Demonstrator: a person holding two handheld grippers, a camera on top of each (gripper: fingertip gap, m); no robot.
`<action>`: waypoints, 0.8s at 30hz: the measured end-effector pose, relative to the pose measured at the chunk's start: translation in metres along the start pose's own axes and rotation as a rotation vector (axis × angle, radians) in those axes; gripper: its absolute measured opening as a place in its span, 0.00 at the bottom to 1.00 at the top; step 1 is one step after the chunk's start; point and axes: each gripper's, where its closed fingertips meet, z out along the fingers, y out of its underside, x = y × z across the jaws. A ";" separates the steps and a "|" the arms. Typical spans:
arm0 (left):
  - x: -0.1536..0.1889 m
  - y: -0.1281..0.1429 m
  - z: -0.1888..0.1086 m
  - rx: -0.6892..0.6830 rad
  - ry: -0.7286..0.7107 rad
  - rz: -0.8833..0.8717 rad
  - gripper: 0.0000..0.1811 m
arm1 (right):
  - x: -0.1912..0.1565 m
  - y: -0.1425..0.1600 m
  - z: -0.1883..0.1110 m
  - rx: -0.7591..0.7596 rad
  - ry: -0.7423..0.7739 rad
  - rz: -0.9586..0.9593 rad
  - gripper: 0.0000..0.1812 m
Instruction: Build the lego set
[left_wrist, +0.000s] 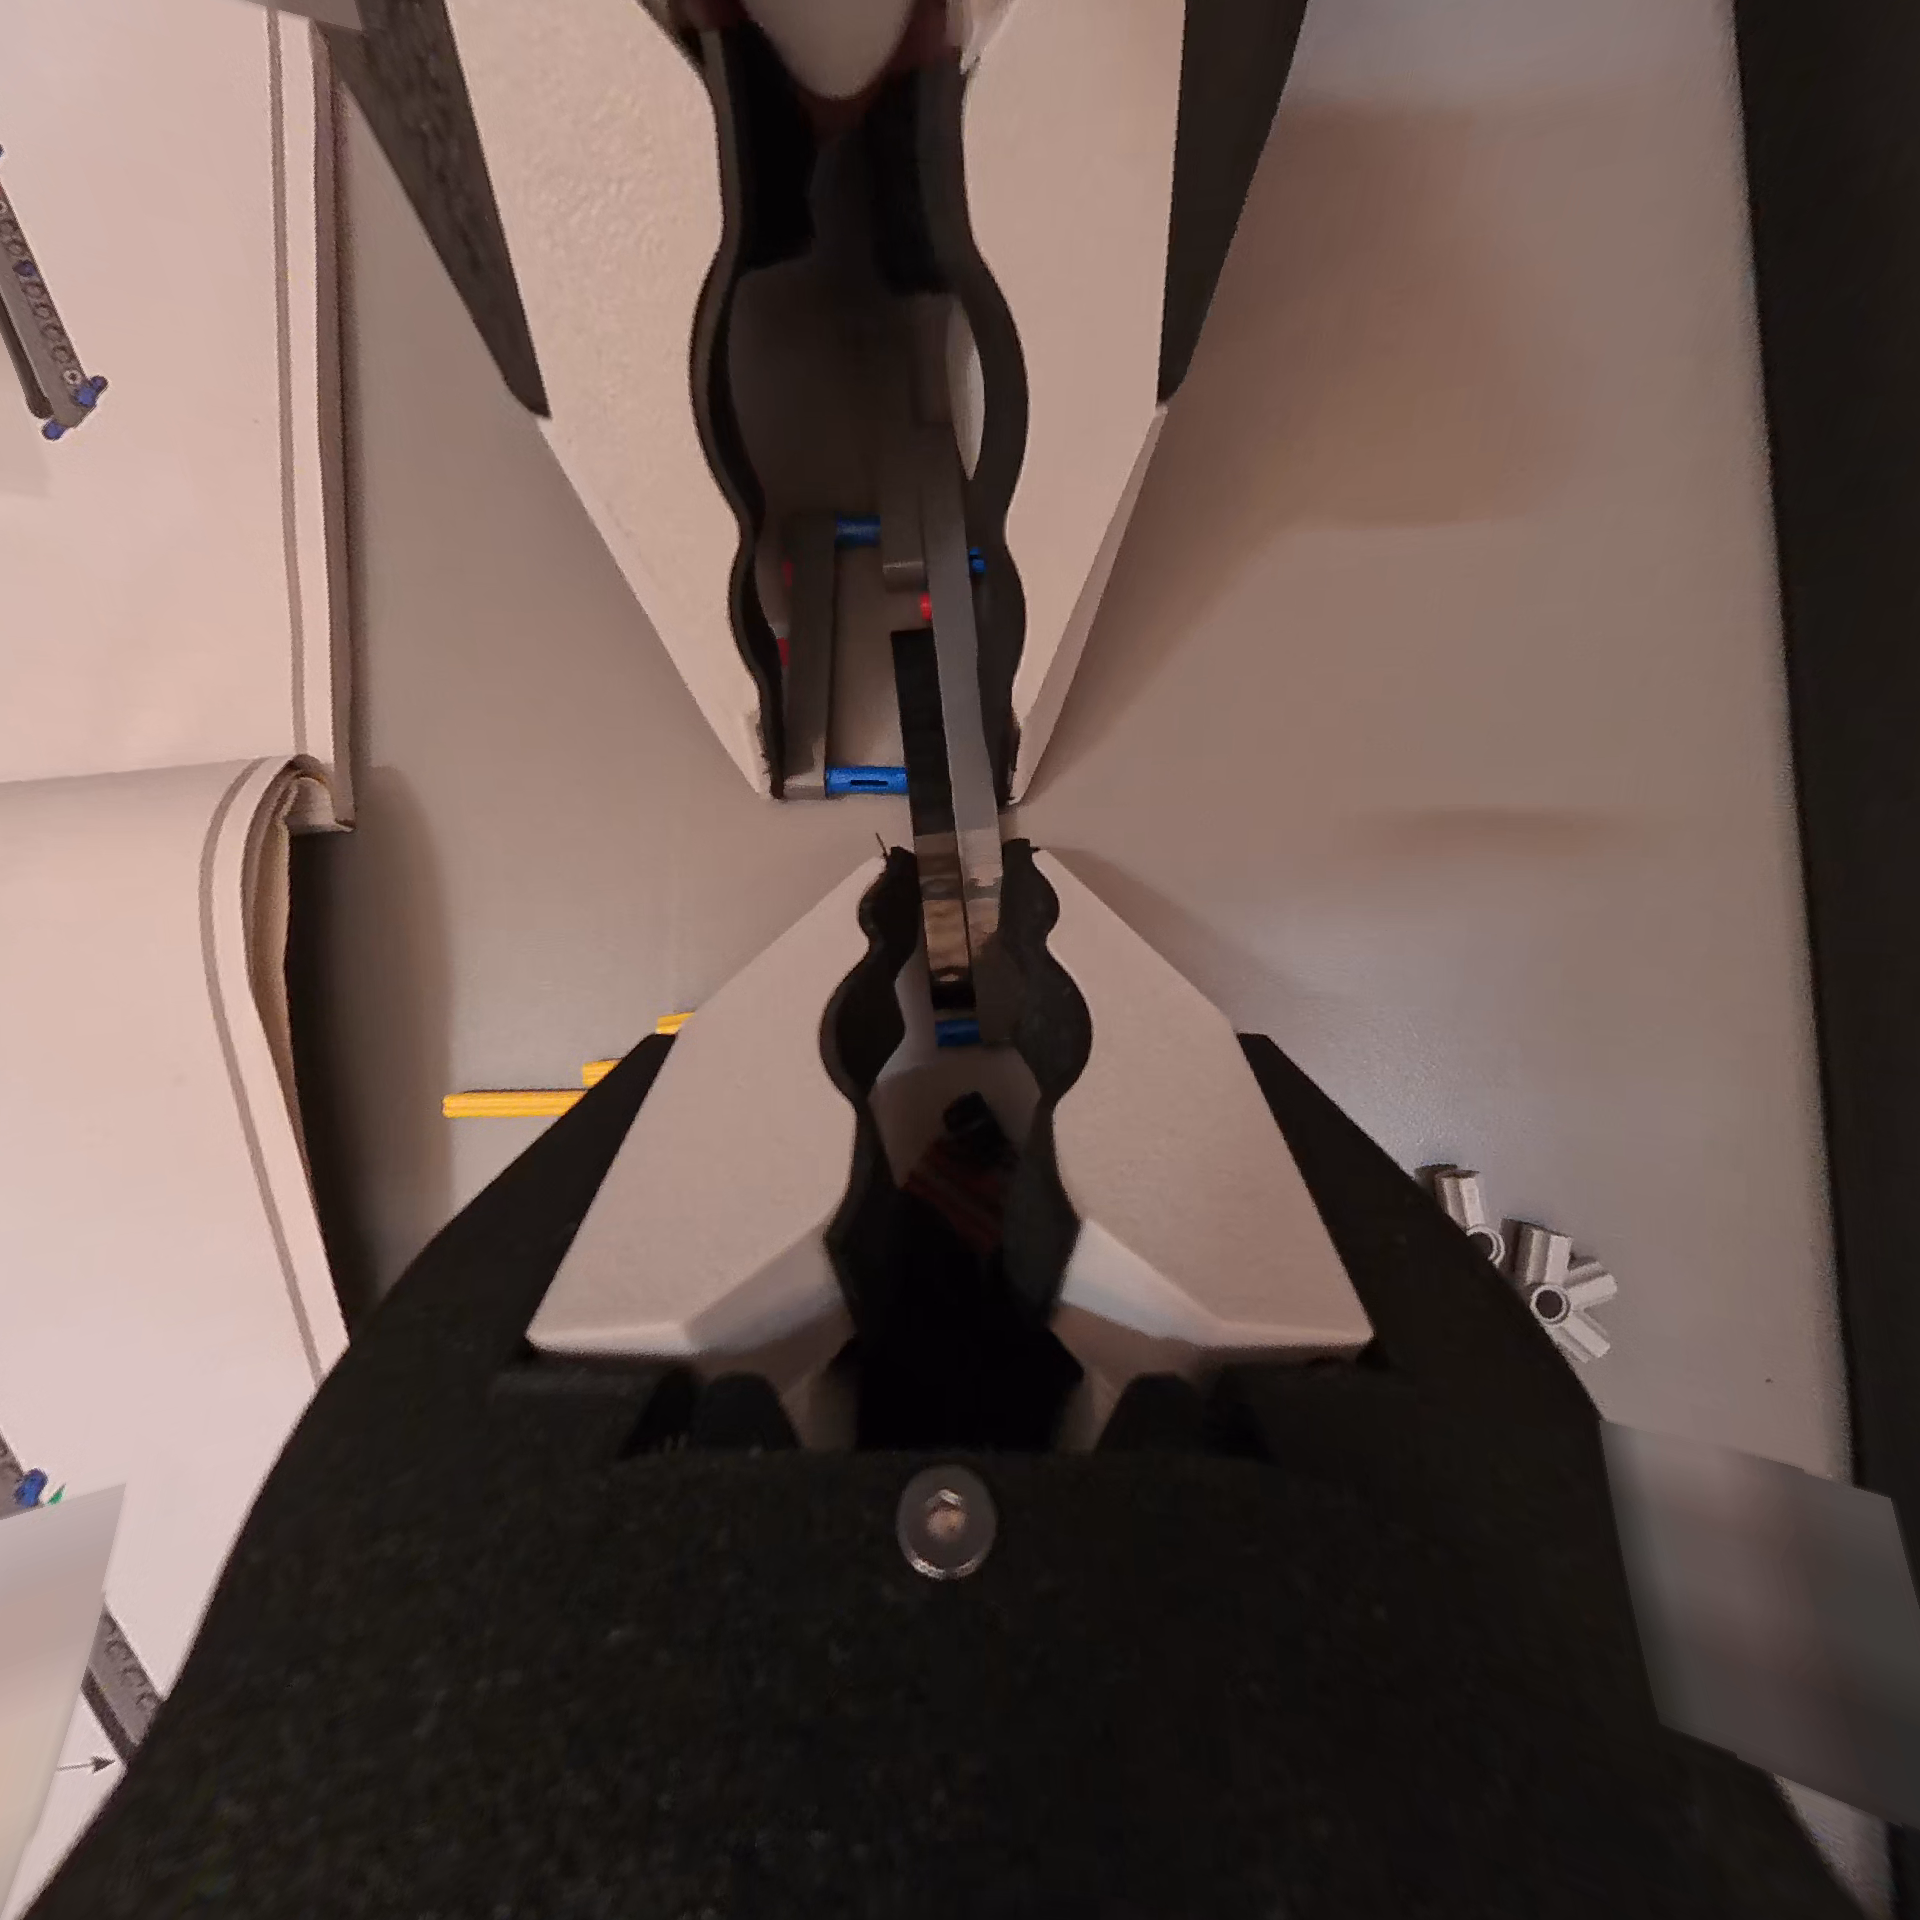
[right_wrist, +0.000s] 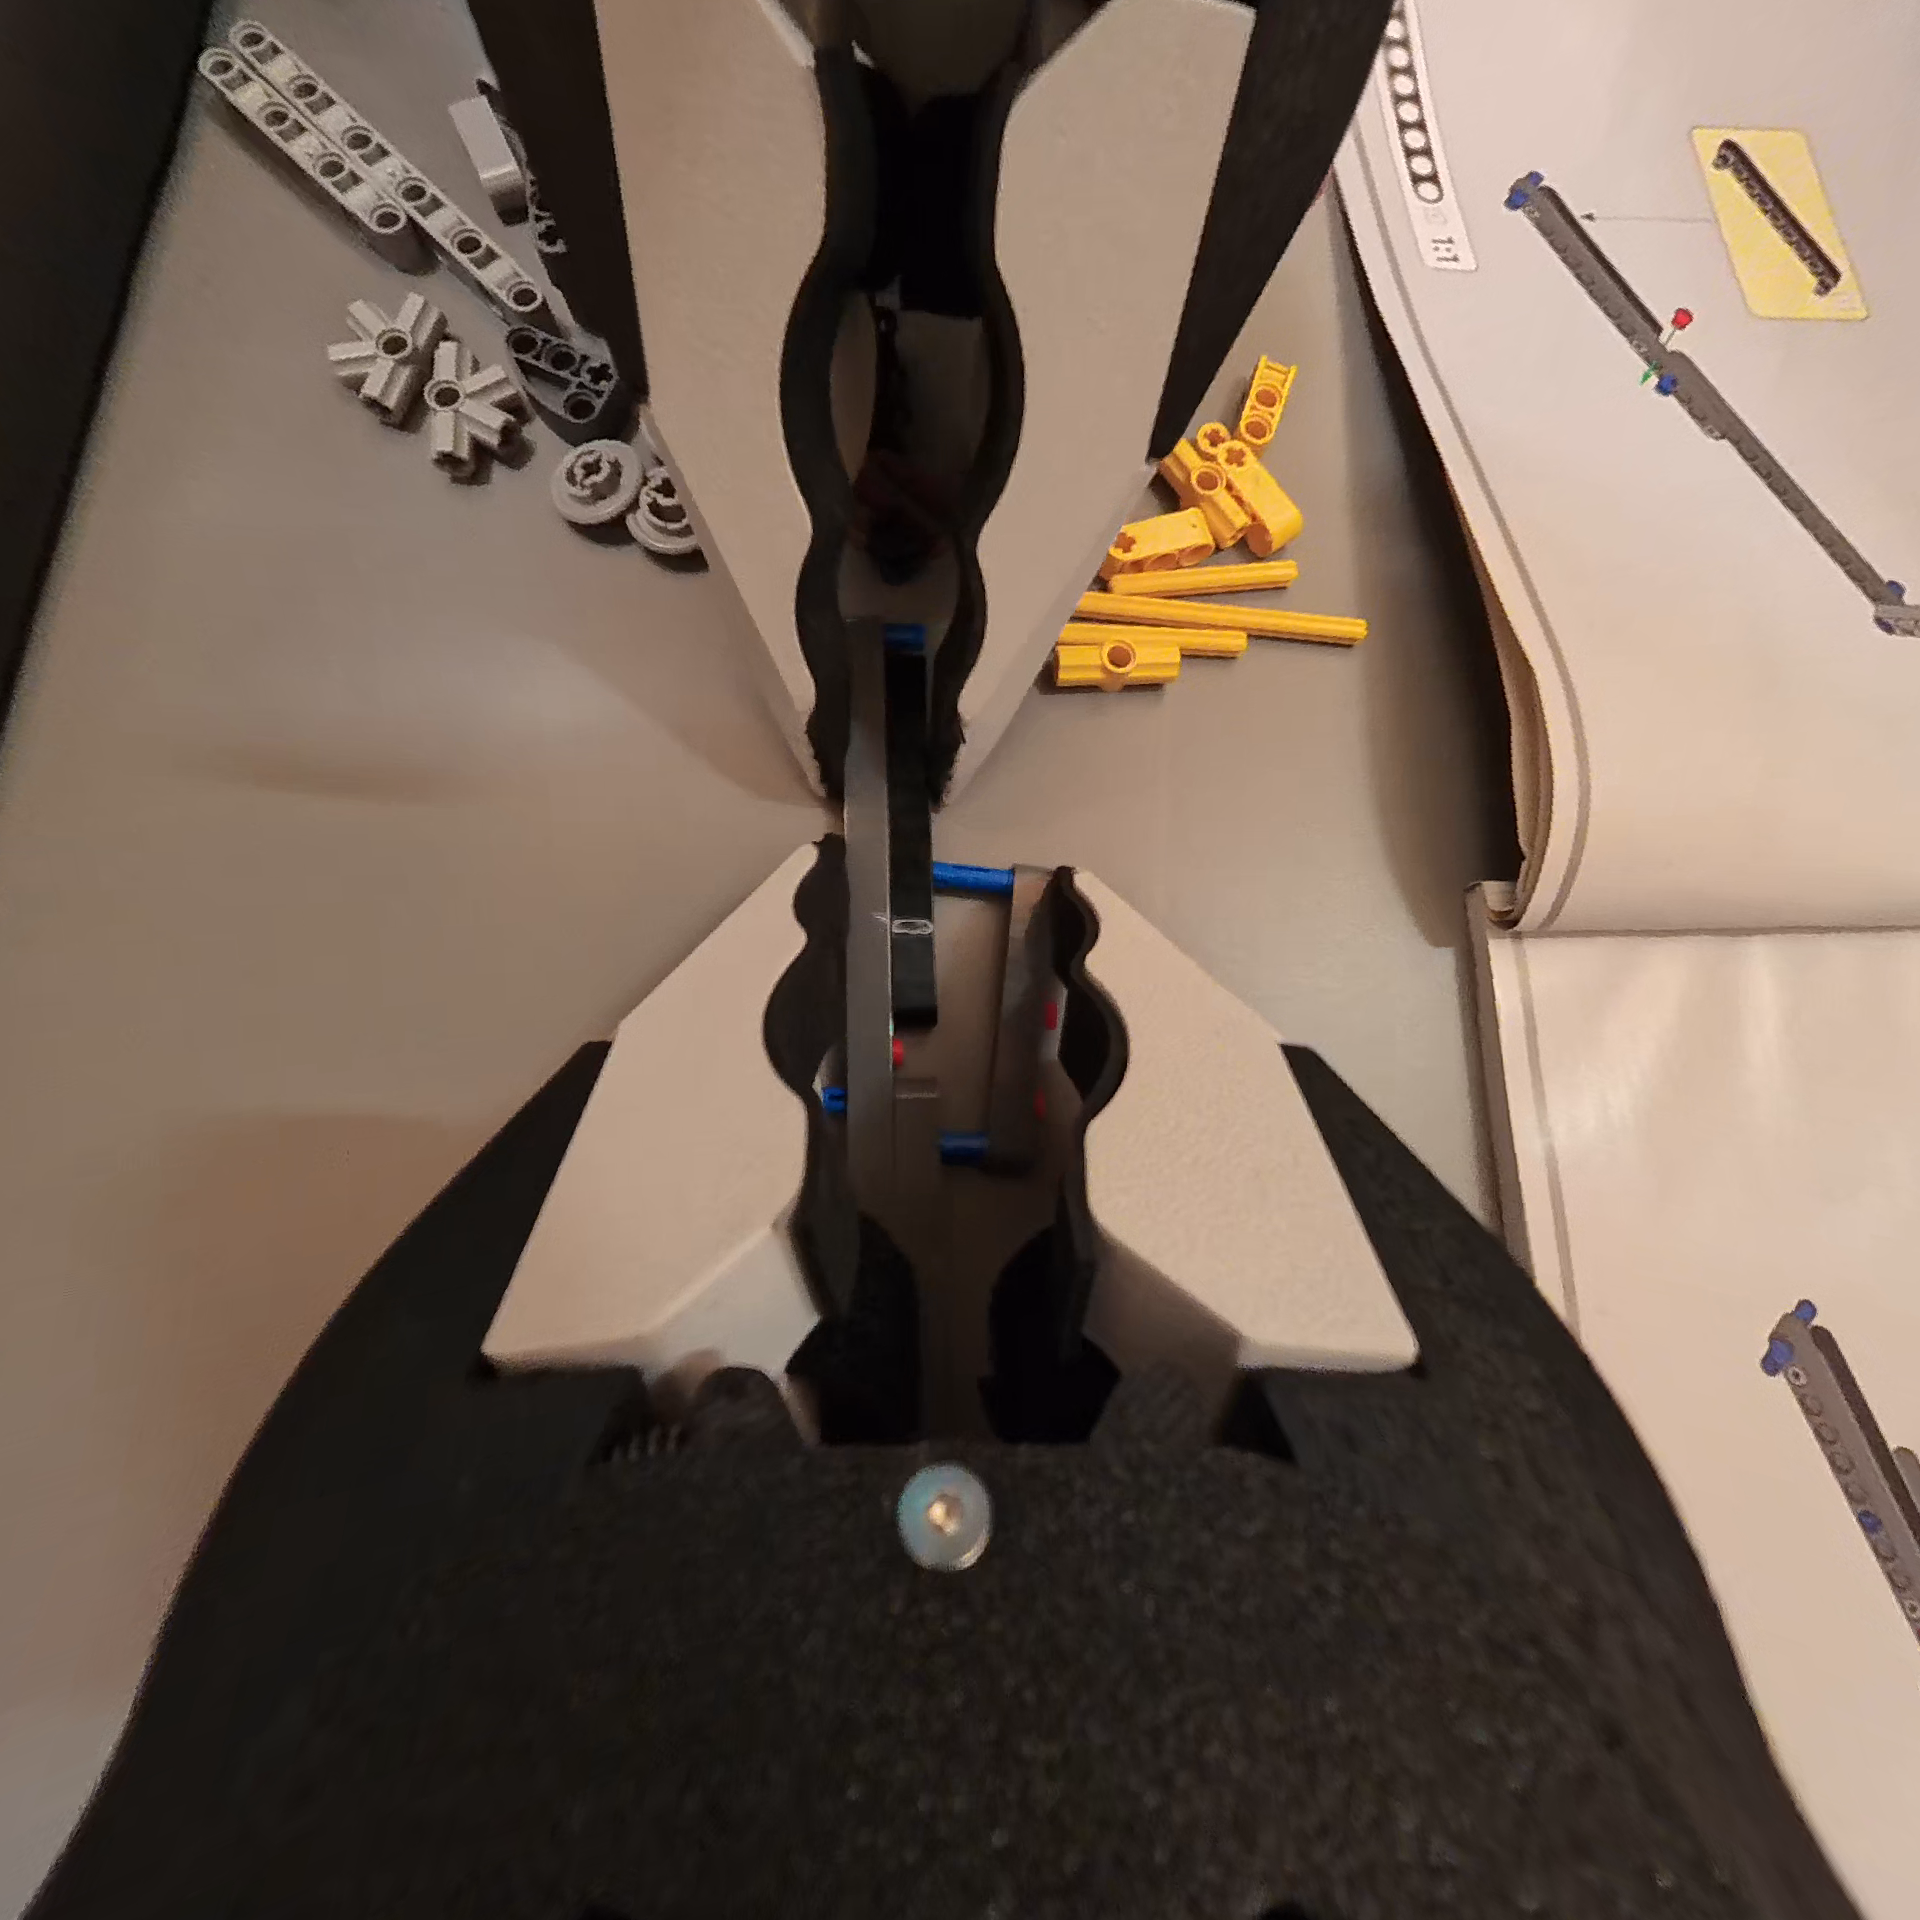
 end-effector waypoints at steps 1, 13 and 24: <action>0.000 0.000 0.000 0.001 0.001 0.004 0.08 | 0.000 0.000 0.000 -0.003 0.003 0.004 0.21; 0.000 -0.001 0.001 -0.005 -0.015 0.032 0.08 | -0.001 0.000 -0.002 -0.032 0.022 0.008 0.21; -0.016 -0.013 -0.006 -0.135 -0.470 0.536 0.08 | 0.000 0.010 -0.035 0.050 -0.137 0.326 0.22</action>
